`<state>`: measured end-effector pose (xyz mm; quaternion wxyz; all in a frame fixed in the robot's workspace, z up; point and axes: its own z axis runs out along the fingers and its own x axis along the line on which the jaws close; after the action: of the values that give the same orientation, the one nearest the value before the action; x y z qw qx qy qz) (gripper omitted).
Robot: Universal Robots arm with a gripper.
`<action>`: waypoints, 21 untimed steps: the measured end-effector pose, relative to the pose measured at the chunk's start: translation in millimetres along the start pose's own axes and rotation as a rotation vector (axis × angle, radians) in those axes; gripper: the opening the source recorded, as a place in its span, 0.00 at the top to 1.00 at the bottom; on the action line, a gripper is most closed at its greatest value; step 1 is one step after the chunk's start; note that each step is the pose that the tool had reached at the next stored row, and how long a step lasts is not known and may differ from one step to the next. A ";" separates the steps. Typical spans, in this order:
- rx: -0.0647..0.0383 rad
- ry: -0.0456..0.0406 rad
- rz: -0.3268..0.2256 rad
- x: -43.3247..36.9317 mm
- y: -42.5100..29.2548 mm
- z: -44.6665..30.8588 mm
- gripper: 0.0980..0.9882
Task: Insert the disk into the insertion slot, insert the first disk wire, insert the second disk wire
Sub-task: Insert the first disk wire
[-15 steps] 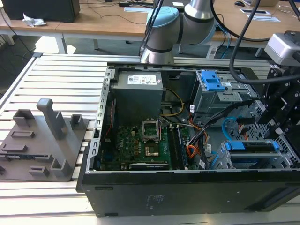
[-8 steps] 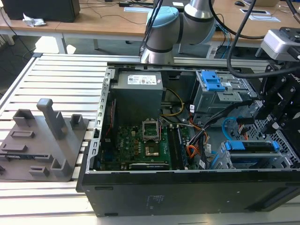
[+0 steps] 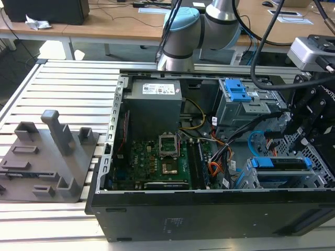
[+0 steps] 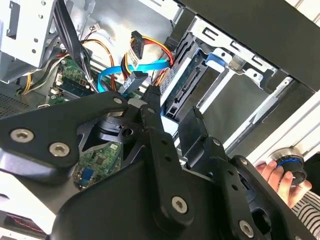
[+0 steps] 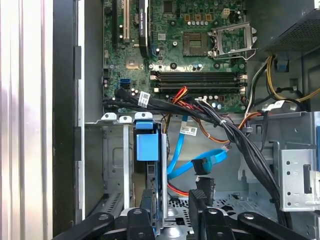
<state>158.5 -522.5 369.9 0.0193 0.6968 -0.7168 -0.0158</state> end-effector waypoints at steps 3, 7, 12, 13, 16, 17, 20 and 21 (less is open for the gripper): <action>0.000 -0.0001 0.000 -8.4 0.2 0.3 0.64; 0.000 0.0002 0.001 -20.4 0.4 1.8 0.64; 0.000 0.0179 0.003 -33.2 0.5 7.3 0.64; 0.001 0.0253 0.004 -35.3 0.6 8.7 0.64; 0.002 0.0570 0.006 -37.8 1.1 11.1 0.64; 0.002 0.0635 0.006 -39.0 2.0 13.1 0.64; 0.002 0.0654 0.007 -39.5 2.6 16.7 0.64; 0.002 0.0654 0.007 -39.5 2.7 18.5 0.64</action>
<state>156.0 -483.1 351.2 0.0422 0.6945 -0.7182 0.0077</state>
